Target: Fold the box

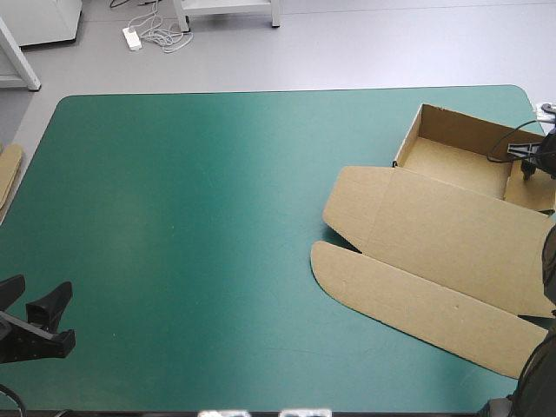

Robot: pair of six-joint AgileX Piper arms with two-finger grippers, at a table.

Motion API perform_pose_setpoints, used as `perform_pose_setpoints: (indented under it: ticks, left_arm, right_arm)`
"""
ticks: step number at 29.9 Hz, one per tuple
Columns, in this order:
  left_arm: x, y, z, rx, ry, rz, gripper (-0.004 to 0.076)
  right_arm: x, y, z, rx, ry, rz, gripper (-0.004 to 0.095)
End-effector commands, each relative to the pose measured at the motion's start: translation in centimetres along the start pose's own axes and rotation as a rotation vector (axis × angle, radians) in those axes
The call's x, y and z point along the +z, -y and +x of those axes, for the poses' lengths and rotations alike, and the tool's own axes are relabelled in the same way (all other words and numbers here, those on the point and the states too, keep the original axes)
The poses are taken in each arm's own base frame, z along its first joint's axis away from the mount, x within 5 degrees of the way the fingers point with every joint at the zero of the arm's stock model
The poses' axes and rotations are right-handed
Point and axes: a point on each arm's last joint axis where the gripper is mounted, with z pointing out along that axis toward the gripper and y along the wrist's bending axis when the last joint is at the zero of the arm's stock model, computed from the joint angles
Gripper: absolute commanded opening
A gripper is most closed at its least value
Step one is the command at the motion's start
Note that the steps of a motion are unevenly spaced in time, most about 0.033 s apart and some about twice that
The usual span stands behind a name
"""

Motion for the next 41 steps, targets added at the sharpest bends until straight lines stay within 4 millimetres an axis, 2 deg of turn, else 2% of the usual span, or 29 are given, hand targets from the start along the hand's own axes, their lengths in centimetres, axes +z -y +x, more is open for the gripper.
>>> perform_pose_setpoints:
  ticks: [1,5,9,12,15,17,19,21,24,30,33,36,41]
  left_arm:
    - [-0.2,-0.1,-0.1,0.013,-0.034,-0.010,0.0440]
    - [-0.2,-0.7,-0.2,0.041,-0.025,-0.068,0.0440]
    - [-0.3,-1.6,-0.3,0.076,-0.013,-0.173,0.0440]
    - [-0.8,-2.0,-0.3,0.085,0.019,-0.205,0.0435]
    - [-1.4,-2.2,0.0,0.082,0.061,-0.222,0.0407]
    - [-1.8,-2.5,0.7,0.075,0.089,-0.241,0.0389]
    - [-2.1,-2.7,1.8,0.051,0.120,-0.251,0.0381]
    - [-2.3,-2.7,2.8,0.029,0.147,-0.244,0.0381]
    - [-2.4,-2.7,4.6,0.001,0.188,-0.226,0.0381]
    - [-1.9,-2.5,6.6,-0.002,0.225,-0.194,0.0381]
    - [-1.0,-1.9,6.8,-0.010,0.237,-0.134,0.0373]
    - [0.2,-1.3,7.1,-0.007,0.249,-0.084,0.0363]
    - [2.1,-0.4,8.6,-0.019,0.248,-0.012,0.0351]
  right_arm:
    - [-7.6,-0.2,-0.8,-0.029,0.232,-0.014,0.0531]
    - [-14.3,-1.2,-0.2,-0.083,0.425,-0.030,0.0530]
    - [-21.2,-3.4,2.3,-0.163,0.567,-0.095,0.0530]
    - [-26.5,-5.7,5.3,-0.241,0.702,-0.182,0.0517]
    - [-31.3,-7.4,9.6,-0.309,0.843,-0.273,0.0479]
    - [-33.4,-7.8,12.9,-0.339,0.915,-0.345,0.0468]
    - [-34.5,-8.1,16.1,-0.360,0.966,-0.433,0.0468]
    - [-34.2,-8.0,19.3,-0.383,0.988,-0.503,0.0468]
    - [-33.2,-6.6,24.2,-0.398,1.044,-0.579,0.0468]
    - [-29.6,-1.8,32.8,-0.392,1.161,-0.586,0.0439]
    - [-27.5,-0.2,35.8,-0.385,1.188,-0.581,0.0439]
    - [-26.1,0.8,37.9,-0.380,1.202,-0.582,0.0430]
    - [-23.9,0.7,39.0,-0.421,1.087,-0.570,0.0396]
